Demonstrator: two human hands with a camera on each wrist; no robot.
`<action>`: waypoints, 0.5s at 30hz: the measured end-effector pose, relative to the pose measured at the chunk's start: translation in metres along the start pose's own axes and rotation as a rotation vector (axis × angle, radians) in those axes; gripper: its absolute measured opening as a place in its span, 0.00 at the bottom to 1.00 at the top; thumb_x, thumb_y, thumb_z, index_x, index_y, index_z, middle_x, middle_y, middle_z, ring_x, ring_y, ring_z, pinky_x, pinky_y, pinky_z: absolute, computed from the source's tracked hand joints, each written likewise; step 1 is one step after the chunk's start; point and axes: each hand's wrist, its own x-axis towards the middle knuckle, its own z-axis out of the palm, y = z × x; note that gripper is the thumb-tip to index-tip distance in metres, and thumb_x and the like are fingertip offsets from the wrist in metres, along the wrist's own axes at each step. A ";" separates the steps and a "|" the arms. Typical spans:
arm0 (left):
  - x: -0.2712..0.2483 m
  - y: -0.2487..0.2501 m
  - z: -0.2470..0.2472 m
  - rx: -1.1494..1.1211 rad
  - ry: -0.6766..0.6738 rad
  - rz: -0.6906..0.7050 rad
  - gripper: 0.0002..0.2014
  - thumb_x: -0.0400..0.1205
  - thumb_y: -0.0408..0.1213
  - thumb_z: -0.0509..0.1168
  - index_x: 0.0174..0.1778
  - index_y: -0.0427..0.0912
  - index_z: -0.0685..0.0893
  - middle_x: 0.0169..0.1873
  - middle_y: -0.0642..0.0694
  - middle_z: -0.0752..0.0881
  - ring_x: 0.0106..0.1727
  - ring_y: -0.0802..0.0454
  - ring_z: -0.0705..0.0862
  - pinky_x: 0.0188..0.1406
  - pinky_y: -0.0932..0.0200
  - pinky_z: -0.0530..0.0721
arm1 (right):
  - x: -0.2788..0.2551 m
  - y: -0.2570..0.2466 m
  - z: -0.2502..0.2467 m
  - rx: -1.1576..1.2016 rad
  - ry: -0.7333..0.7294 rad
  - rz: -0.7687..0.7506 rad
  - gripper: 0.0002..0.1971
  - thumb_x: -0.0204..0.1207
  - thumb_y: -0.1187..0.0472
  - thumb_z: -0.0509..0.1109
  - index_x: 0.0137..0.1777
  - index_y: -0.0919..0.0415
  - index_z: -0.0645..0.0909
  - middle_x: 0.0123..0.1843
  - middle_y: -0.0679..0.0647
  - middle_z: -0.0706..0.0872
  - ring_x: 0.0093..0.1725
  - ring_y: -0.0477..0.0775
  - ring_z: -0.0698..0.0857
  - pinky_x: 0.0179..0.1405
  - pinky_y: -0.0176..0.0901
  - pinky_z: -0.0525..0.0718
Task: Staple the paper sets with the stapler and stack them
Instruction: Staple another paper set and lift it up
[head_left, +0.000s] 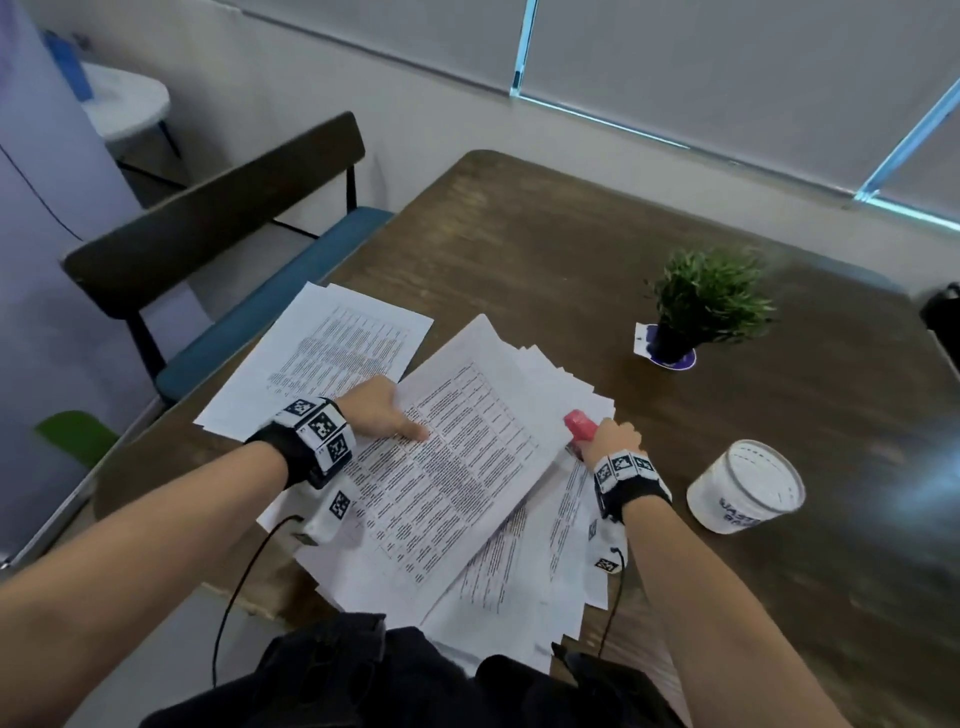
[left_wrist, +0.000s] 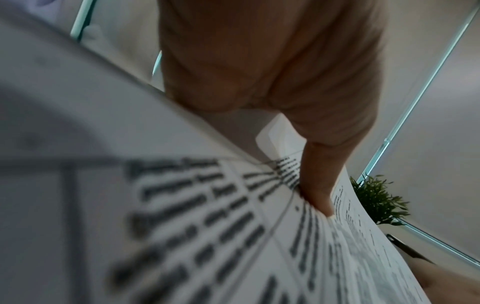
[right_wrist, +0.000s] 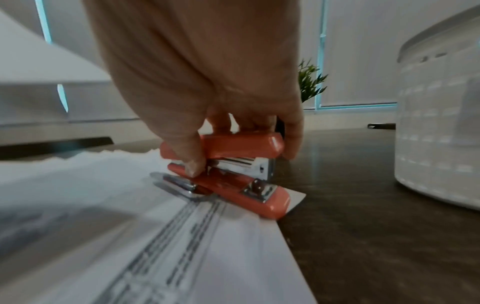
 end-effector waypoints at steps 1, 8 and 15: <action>0.002 0.000 0.000 0.023 -0.019 0.008 0.22 0.68 0.49 0.81 0.44 0.34 0.85 0.41 0.40 0.89 0.47 0.41 0.89 0.50 0.49 0.87 | -0.003 -0.001 -0.006 0.129 0.038 0.043 0.23 0.79 0.51 0.69 0.68 0.65 0.71 0.67 0.66 0.76 0.66 0.68 0.78 0.65 0.59 0.78; 0.014 0.015 0.005 0.127 -0.136 0.104 0.21 0.69 0.50 0.81 0.37 0.37 0.82 0.35 0.44 0.88 0.37 0.49 0.87 0.42 0.55 0.86 | -0.045 -0.027 -0.090 1.043 0.584 -0.132 0.19 0.77 0.55 0.74 0.61 0.59 0.72 0.46 0.50 0.85 0.48 0.57 0.84 0.47 0.42 0.75; 0.015 0.030 0.014 0.168 -0.150 0.210 0.24 0.69 0.47 0.81 0.21 0.43 0.73 0.18 0.52 0.76 0.21 0.56 0.76 0.24 0.63 0.71 | -0.063 -0.079 -0.110 1.647 0.444 -0.164 0.23 0.76 0.54 0.77 0.68 0.57 0.76 0.44 0.49 0.84 0.34 0.42 0.81 0.31 0.40 0.81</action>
